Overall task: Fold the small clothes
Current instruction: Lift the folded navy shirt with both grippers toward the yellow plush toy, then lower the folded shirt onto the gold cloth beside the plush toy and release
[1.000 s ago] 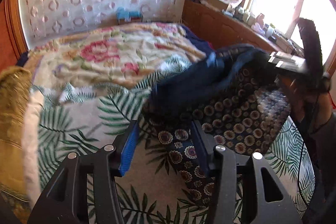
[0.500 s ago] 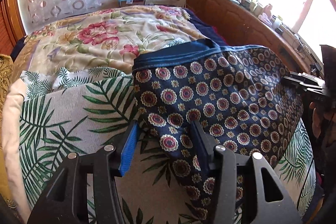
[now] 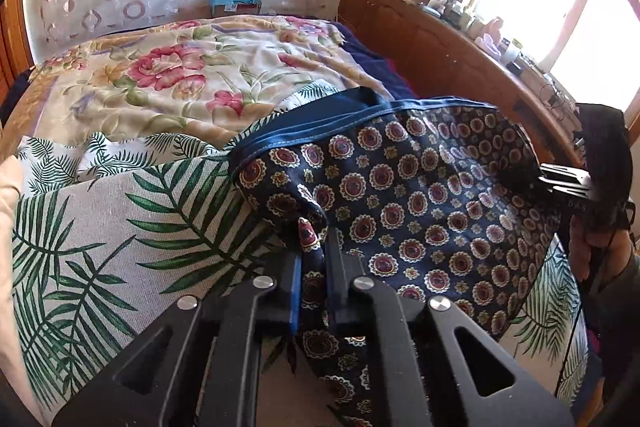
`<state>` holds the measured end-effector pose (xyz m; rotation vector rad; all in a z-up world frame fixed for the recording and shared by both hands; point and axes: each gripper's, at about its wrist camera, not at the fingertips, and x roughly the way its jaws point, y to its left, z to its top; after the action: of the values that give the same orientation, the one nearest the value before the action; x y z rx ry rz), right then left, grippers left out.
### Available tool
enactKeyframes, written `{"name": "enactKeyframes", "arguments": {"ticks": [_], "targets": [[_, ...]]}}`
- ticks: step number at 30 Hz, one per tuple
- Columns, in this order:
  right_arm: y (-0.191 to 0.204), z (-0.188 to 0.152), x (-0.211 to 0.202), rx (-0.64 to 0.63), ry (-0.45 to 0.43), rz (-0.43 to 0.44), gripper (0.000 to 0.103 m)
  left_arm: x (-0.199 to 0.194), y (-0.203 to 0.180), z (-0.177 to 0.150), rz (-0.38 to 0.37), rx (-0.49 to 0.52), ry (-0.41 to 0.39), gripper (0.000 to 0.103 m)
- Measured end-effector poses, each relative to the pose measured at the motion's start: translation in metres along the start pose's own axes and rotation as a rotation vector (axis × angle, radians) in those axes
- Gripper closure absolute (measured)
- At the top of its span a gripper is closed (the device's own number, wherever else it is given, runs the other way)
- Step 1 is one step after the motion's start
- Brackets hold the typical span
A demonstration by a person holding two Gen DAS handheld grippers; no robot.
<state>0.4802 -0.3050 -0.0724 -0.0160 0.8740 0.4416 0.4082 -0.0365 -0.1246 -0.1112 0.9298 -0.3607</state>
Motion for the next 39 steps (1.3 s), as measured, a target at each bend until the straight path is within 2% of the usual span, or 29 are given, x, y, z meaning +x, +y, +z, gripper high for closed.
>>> {"name": "enactKeyframes", "arguments": {"ticks": [3, 7, 12, 17, 21, 25, 27, 30, 32, 36, 39], "targets": [[0.011, -0.002, -0.014, -0.056, -0.037, -0.044, 0.091, -0.014, -0.007, -0.001, 0.001, 0.020, -0.044, 0.096], [0.033, 0.003, -0.043, -0.105, -0.117, -0.052, 0.093, -0.063, -0.016, -0.005, -0.033, 0.031, -0.152, 0.096], [0.085, 0.015, -0.074, -0.218, -0.192, -0.014, 0.093, -0.138, -0.016, -0.025, -0.017, 0.063, -0.287, 0.096], [0.150, 0.037, -0.080, -0.327, -0.243, 0.074, 0.093, -0.207, 0.018, -0.058, 0.058, 0.012, -0.390, 0.096], [0.219, 0.063, -0.061, -0.438, -0.264, 0.141, 0.093, -0.244, 0.053, -0.088, 0.201, -0.019, -0.436, 0.096], [0.282, 0.091, -0.034, -0.540, -0.271, 0.197, 0.093, -0.269, 0.090, -0.110, 0.273, -0.084, -0.463, 0.096], [0.314, 0.108, -0.018, -0.567, -0.264, 0.220, 0.093, -0.272, 0.106, -0.119, 0.336, -0.110, -0.475, 0.096], [0.358, 0.132, 0.010, -0.613, -0.251, 0.232, 0.093, -0.267, 0.130, -0.127, 0.351, -0.188, -0.477, 0.096], [0.383, 0.143, 0.028, -0.664, -0.242, 0.222, 0.093, -0.266, 0.137, -0.133, 0.379, -0.207, -0.488, 0.096], [0.405, 0.158, 0.068, -0.717, -0.224, 0.214, 0.093, -0.260, 0.144, -0.144, 0.400, -0.252, -0.496, 0.096], [0.411, 0.165, 0.093, -0.713, -0.209, 0.203, 0.093, -0.248, 0.148, -0.147, 0.449, -0.270, -0.451, 0.096]]}}
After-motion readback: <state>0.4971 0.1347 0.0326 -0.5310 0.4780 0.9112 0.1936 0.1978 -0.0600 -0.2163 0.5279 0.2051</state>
